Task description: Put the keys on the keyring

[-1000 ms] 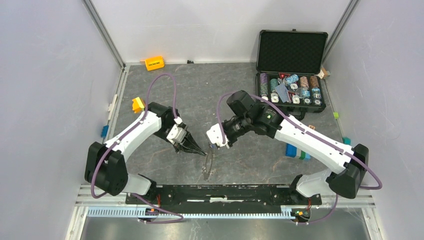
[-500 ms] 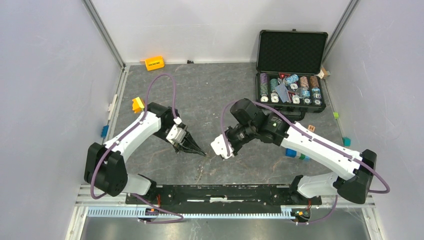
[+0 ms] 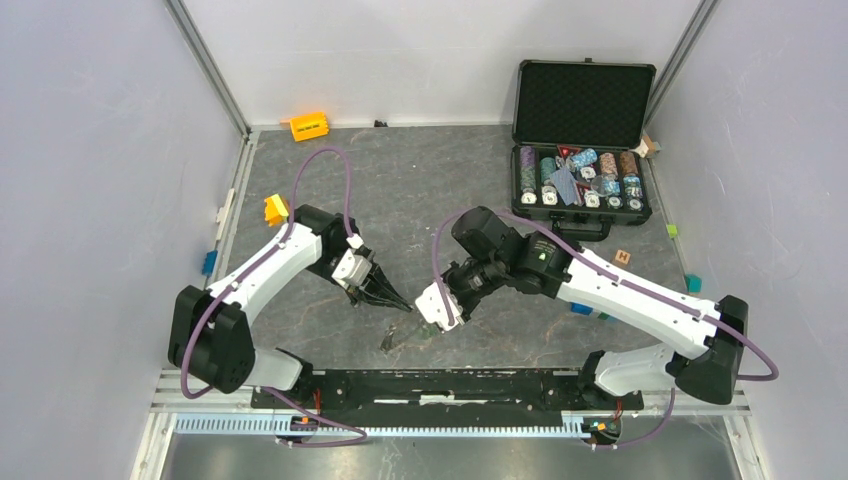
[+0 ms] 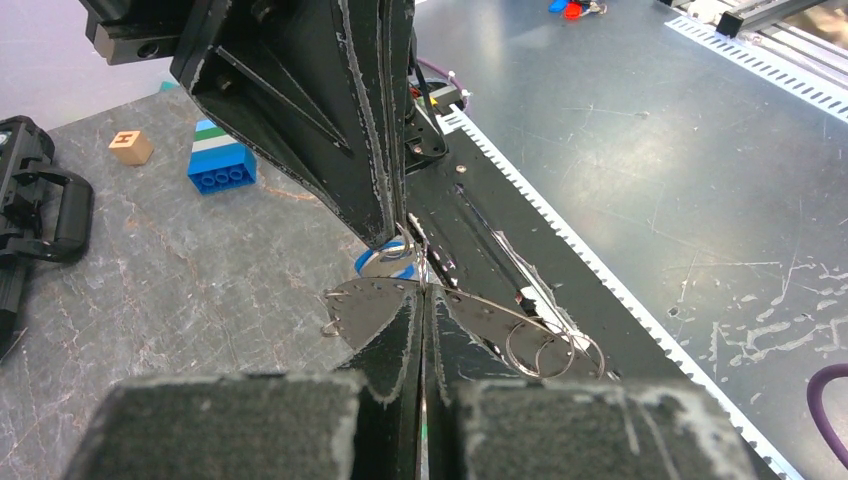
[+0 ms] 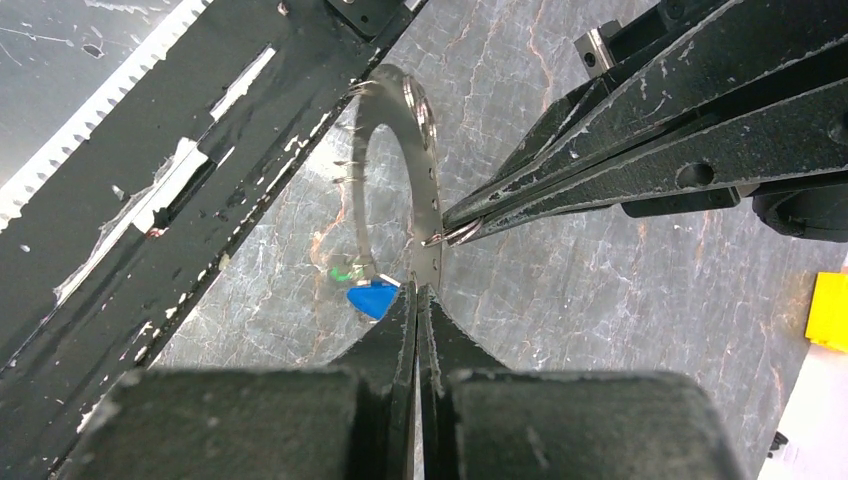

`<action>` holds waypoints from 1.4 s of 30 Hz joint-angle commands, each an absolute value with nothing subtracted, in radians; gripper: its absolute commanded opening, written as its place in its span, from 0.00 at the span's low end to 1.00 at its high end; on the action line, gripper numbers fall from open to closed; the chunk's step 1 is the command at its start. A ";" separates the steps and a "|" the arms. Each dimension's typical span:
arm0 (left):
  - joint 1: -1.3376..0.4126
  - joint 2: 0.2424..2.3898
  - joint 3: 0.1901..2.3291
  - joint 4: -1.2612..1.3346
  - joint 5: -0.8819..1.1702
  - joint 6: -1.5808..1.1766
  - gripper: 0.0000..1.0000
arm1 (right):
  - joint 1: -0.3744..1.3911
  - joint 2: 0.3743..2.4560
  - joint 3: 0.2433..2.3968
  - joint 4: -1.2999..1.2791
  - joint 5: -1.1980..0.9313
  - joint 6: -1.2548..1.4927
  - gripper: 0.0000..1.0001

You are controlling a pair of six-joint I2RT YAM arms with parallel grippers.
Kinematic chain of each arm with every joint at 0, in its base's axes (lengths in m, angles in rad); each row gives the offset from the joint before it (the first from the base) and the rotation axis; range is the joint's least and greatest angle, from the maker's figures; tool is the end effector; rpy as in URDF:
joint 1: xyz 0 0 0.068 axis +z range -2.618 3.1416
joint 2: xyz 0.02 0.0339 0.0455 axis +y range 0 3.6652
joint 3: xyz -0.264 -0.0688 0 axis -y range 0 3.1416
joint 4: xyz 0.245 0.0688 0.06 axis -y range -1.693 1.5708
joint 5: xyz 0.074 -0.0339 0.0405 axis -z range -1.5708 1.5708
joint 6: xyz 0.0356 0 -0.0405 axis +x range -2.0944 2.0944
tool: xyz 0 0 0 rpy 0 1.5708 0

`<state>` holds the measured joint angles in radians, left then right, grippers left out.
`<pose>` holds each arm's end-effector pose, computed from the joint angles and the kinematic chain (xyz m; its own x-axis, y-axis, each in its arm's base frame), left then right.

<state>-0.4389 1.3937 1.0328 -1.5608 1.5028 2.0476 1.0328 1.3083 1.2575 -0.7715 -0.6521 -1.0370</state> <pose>0.1638 -0.1161 0.2712 0.1400 0.0010 -0.9902 0.8845 -0.4497 0.1246 0.1192 0.2419 0.3410 0.5787 -0.3655 -0.7291 -0.7782 -0.5149 -0.3596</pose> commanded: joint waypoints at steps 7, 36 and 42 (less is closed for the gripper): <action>-0.445 1.388 1.023 -1.645 1.564 2.467 0.02 | 1.044 1.319 1.328 -0.739 -0.620 -1.022 0.00; -0.450 1.408 1.029 -1.645 1.566 2.472 0.02 | 1.065 1.319 1.323 -0.777 -0.653 -1.053 0.00; -0.450 1.411 1.029 -1.646 1.567 2.470 0.02 | 1.066 1.316 1.326 -0.778 -0.659 -1.055 0.00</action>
<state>-0.4458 1.4075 1.0233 -1.5608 1.5028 2.0476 1.0603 1.3277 1.2922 -0.7727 -0.6281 -1.0267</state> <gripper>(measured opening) 0.023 0.006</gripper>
